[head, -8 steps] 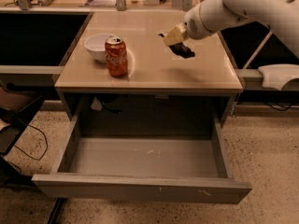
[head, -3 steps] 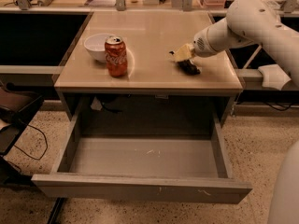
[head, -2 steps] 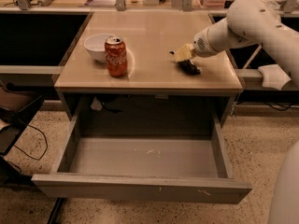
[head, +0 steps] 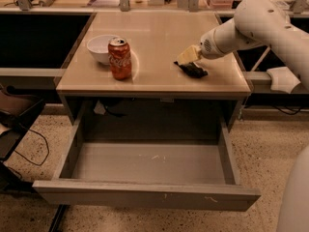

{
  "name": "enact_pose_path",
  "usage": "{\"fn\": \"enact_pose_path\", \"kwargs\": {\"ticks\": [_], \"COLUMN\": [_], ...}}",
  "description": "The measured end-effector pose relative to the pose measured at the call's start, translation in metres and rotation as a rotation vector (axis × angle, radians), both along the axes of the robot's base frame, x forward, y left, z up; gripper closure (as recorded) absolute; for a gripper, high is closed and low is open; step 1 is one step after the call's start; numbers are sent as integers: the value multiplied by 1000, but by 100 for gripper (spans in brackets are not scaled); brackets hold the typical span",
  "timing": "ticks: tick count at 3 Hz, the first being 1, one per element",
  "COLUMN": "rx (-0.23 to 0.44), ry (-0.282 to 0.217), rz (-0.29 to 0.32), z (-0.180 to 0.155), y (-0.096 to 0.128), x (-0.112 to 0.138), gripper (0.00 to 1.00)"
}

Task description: Pick rxbar chocolate from top drawer and place on counter

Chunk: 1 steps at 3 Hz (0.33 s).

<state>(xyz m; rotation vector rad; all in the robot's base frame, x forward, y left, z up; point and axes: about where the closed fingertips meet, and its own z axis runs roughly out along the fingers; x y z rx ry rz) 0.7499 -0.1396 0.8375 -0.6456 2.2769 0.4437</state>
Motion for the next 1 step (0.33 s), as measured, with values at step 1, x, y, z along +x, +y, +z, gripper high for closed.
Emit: {"fn": "enact_pose_path", "kwargs": {"ticks": [1], "rx": [0], "ry": [0], "rz": [0], "z": [0], "y": [0], "x": [0], "gripper": [0]}}
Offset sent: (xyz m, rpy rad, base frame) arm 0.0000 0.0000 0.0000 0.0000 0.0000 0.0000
